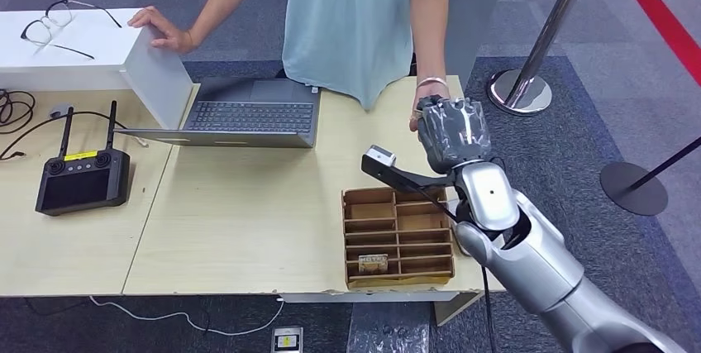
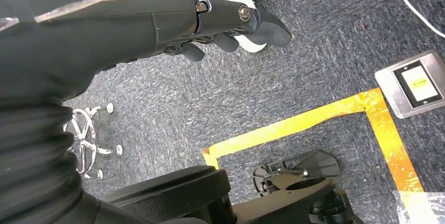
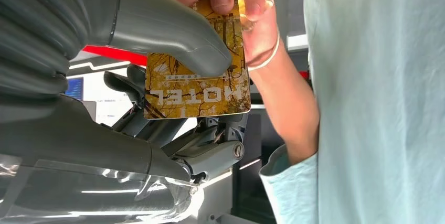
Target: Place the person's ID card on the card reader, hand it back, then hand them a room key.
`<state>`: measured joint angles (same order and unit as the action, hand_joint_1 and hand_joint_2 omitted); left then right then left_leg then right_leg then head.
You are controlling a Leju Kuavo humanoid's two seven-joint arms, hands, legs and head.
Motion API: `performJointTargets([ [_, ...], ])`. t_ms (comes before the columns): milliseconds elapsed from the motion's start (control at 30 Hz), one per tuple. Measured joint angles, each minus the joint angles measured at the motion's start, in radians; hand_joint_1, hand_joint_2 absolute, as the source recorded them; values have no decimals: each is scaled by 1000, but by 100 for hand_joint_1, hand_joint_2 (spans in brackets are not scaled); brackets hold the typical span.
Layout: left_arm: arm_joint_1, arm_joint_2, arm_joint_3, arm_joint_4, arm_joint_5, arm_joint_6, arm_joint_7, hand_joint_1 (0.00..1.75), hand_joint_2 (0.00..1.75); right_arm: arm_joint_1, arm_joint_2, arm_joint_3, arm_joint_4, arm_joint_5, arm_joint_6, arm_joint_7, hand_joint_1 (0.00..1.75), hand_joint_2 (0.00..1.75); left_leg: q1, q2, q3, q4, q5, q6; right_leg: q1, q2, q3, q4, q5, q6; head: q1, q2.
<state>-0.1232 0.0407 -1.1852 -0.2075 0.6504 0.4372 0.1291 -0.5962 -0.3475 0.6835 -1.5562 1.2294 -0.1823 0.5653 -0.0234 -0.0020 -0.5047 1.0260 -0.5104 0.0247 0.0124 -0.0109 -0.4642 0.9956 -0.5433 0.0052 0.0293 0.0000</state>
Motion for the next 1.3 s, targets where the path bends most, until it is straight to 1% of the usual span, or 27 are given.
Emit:
performJointTargets([
  [33, 0, 0, 0, 0, 0, 0, 1, 0, 175, 0, 1, 4, 5, -1, -2, 0, 168, 175, 0, 0, 0, 0, 0, 0, 0, 0, 0, 0, 0, 0, 0, 0],
  [67, 0, 0, 0, 0, 0, 0, 1, 0, 175, 0, 3, 8, 10, -2, -4, 0, 140, 175, 0, 0, 0, 0, 0, 0, 0, 0, 0, 0, 0, 0, 0, 0],
  [100, 0, -1, 0, 0, 0, 0, 1, 0, 175, 0, 4, 12, 16, -3, -6, 0, 100, 175, 0, 0, 0, 0, 0, 0, 0, 0, 0, 0, 0, 0, 0, 0],
  [133, 0, -1, 0, 0, 0, 0, 2, 0, 175, 1, 6, 15, 22, -4, -7, 0, 57, 175, 0, 0, 0, 0, 0, 0, 0, 0, 0, 0, 0, 0, 0, 0],
  [167, 0, -1, 0, 0, 0, 0, 2, 0, 175, 1, 7, 19, 28, -4, -8, 0, 20, 175, 0, 0, 0, 0, 0, 0, 0, 0, 0, 0, 0, 0, 0, 0],
  [200, 0, -2, 0, 0, 0, 0, 2, 0, 175, 1, 8, 22, 33, -4, -9, 0, 4, 175, 0, 0, 0, 0, 0, 0, 0, 0, 0, 0, 0, 0, 0, 0],
  [233, 0, -2, 0, 0, 0, 0, 2, 0, 175, 2, 9, 25, 38, -4, -9, 0, 0, 175, 0, 0, 0, 0, 0, 0, 0, 0, 0, 0, 0, 0, 0, 0],
  [267, 0, -3, 0, 0, 0, 0, 2, 0, 175, 2, 9, 28, 42, -4, -9, 0, 0, 175, 0, 0, 0, 0, 0, 0, 0, 0, 0, 0, 0, 0, 0, 0],
  [833, 1, -4, 0, 0, 6, 0, 2, 0, 175, 10, 11, 59, 70, -3, -25, 2, 0, 175, 0, 0, 0, 0, 0, 0, 0, 0, 0, 0, 0, 0, 0, 0],
  [1000, 1, -4, 0, 0, 14, 0, 2, 0, 175, 24, 13, 60, 40, -19, -19, 0, 0, 175, 0, 0, 0, 0, 0, 0, 0, 0, 0, 0, 0, 0, 0, 0],
  [1200, 2, -4, 0, 0, 26, 0, 13, 0, 175, 51, 15, 65, -26, -93, 20, 1, 0, 175, 0, 0, 0, 0, 0, 0, 0, 0, 0, 0, 0, 0, 0, 0],
  [1300, 2, -4, 0, 0, 30, 0, 12, 0, 175, 61, 15, 69, -61, -110, 33, 5, 0, 175, 0, 0, 0, 0, 0, 0, 0, 0, 0, 0, 0, 0, 0, 0],
])
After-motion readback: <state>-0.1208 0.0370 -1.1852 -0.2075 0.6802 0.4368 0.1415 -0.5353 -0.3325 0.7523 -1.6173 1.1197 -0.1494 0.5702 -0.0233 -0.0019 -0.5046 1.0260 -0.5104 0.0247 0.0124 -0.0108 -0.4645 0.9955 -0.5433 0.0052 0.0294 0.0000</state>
